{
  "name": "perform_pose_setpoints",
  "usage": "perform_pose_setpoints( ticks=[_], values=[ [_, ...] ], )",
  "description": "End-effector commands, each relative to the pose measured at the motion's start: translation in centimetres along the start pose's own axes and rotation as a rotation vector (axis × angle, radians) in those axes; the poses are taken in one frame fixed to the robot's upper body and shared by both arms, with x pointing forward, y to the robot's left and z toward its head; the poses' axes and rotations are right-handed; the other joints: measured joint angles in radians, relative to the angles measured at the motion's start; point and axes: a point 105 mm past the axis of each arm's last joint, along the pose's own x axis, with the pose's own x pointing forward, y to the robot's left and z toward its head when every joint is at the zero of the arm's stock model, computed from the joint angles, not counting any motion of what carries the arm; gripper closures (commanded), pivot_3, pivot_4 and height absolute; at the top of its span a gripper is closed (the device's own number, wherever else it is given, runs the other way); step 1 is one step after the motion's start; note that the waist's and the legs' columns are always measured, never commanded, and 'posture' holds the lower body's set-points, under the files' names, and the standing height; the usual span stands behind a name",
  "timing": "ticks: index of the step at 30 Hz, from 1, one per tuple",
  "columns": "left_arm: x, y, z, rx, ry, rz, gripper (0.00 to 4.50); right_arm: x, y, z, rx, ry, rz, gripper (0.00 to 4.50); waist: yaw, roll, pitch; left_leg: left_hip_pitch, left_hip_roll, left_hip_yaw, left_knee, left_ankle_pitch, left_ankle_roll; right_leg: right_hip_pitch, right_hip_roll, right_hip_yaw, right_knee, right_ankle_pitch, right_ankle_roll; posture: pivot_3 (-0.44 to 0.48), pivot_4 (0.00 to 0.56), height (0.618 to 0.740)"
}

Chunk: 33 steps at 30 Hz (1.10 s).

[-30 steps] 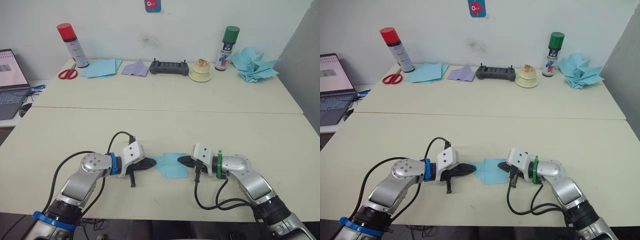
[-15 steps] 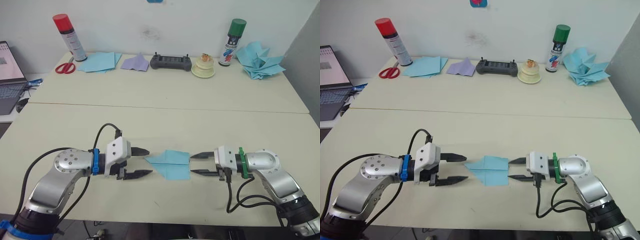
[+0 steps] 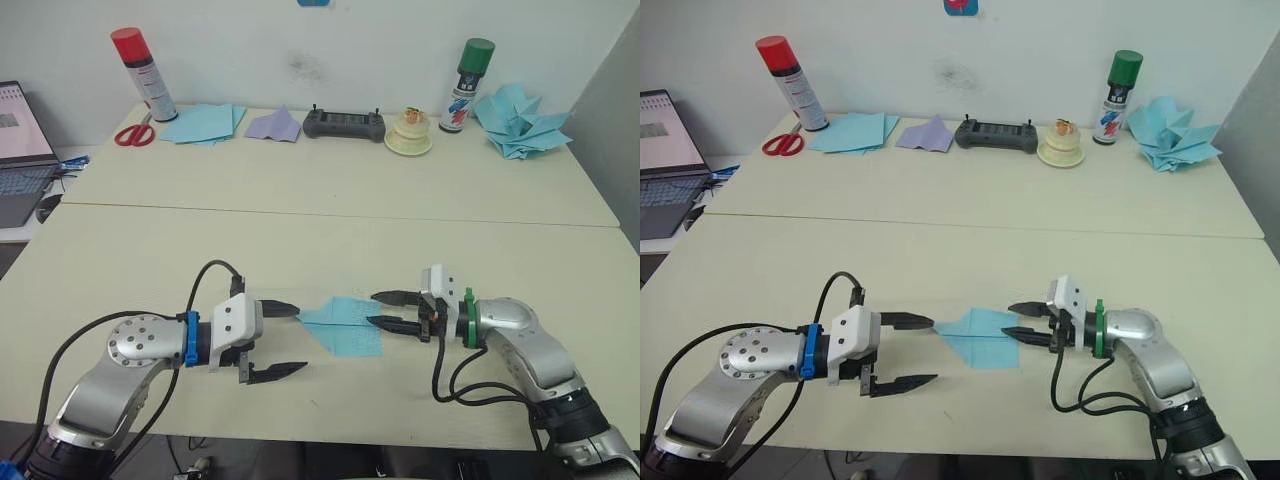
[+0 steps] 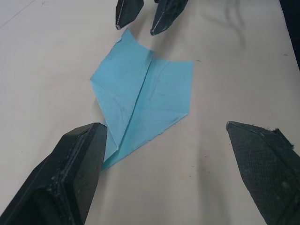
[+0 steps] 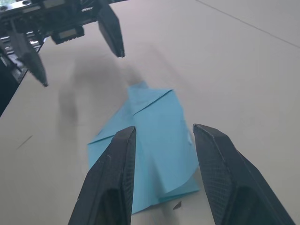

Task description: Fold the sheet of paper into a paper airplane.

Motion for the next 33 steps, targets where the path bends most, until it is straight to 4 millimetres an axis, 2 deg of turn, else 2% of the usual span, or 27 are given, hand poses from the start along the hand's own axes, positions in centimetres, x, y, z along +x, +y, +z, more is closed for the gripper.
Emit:
perform_pose_setpoints(
  ticks=[1,4,8,11,15,24,33],
  values=[
    [-0.3,0.4,1.2,0.056,-0.020,0.013,0.03,-0.1,-0.9,0.3,-0.027,0.015,-0.030,2.53,0.000,0.000,0.000,0.000,0.000,0.000,0.000,0.000,0.000,0.000,0.000,0.000,0.000,0.000,0.000,0.000,0.150,0.740],
    [-0.1,0.4,1.5,0.059,-0.026,0.008,0.03,0.3,-0.6,-0.7,0.002,0.051,-0.006,2.53,0.000,0.000,0.000,0.000,0.000,0.001,0.000,0.000,0.000,0.000,0.000,0.000,0.000,0.000,0.000,0.000,0.150,0.740],
    [0.2,0.1,1.6,0.055,-0.032,0.002,0.03,1.1,-0.6,-1.0,0.025,0.045,0.001,2.53,0.000,0.000,0.000,0.000,0.000,0.000,0.000,0.000,0.000,0.000,0.000,0.000,0.000,0.000,-0.001,0.000,0.150,0.740],
    [0.3,-0.1,1.5,0.051,-0.032,-0.002,0.00,1.4,-0.7,-0.8,0.032,0.031,-0.004,3.13,0.000,0.000,0.000,0.000,0.000,0.000,0.000,0.000,0.000,0.000,0.000,0.000,0.000,0.000,-0.001,0.000,0.150,0.740],
    [0.3,-0.2,1.4,0.047,-0.026,-0.008,0.00,1.4,-0.5,-0.7,0.044,0.025,0.017,4.45,0.000,0.000,0.000,0.000,0.000,0.000,0.000,0.000,0.000,0.000,0.000,0.000,0.000,0.000,-0.001,0.000,0.150,0.740],
    [0.1,-0.1,1.1,0.030,-0.026,0.002,0.00,1.2,-0.3,-0.9,0.054,0.032,0.023,4.45,0.000,0.000,0.000,0.000,0.000,0.000,0.000,0.000,0.000,0.000,0.000,0.000,0.000,0.001,-0.001,0.000,0.150,0.740],
    [-0.5,0.2,0.9,0.004,-0.033,0.022,0.00,1.0,-0.4,0.6,-0.022,0.010,0.006,4.45,0.000,0.000,0.000,0.000,0.000,0.000,0.000,0.000,0.000,0.000,0.000,0.000,0.001,0.001,-0.001,0.000,0.150,0.740]
  ],
)
